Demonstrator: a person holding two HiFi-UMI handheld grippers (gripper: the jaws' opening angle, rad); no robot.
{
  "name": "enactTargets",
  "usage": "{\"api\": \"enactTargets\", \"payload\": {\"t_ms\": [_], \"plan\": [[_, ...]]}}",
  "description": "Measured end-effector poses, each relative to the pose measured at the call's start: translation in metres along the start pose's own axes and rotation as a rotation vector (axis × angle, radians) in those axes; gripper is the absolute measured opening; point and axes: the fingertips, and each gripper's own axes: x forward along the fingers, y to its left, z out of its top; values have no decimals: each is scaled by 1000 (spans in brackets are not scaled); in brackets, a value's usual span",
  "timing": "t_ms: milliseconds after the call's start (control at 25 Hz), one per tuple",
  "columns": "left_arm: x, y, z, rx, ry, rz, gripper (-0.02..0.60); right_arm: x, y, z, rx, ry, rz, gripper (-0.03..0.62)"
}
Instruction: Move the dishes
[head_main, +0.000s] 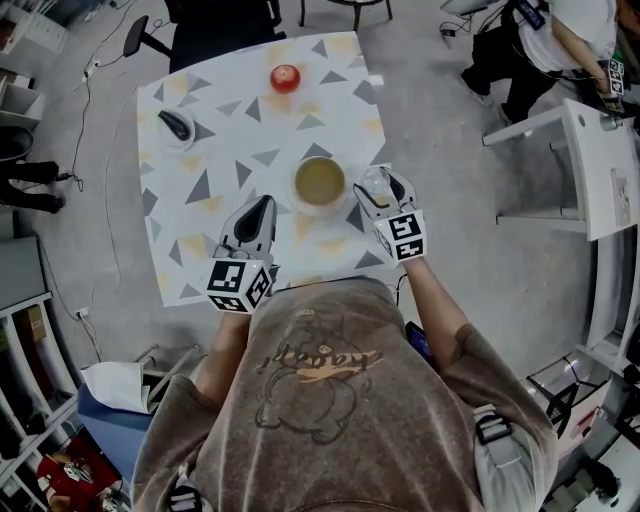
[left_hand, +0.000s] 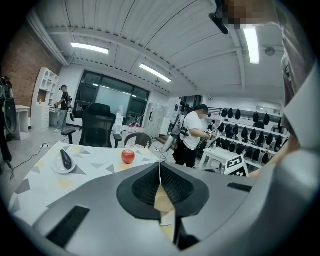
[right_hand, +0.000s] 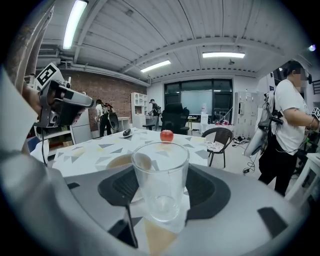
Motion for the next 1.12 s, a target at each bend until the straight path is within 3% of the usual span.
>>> {"api": "enactTargets", "payload": {"t_ms": [1120], "plan": [[6, -2, -4, -1, 24, 1, 20, 19, -10, 10, 14, -42, 15, 304]]}}
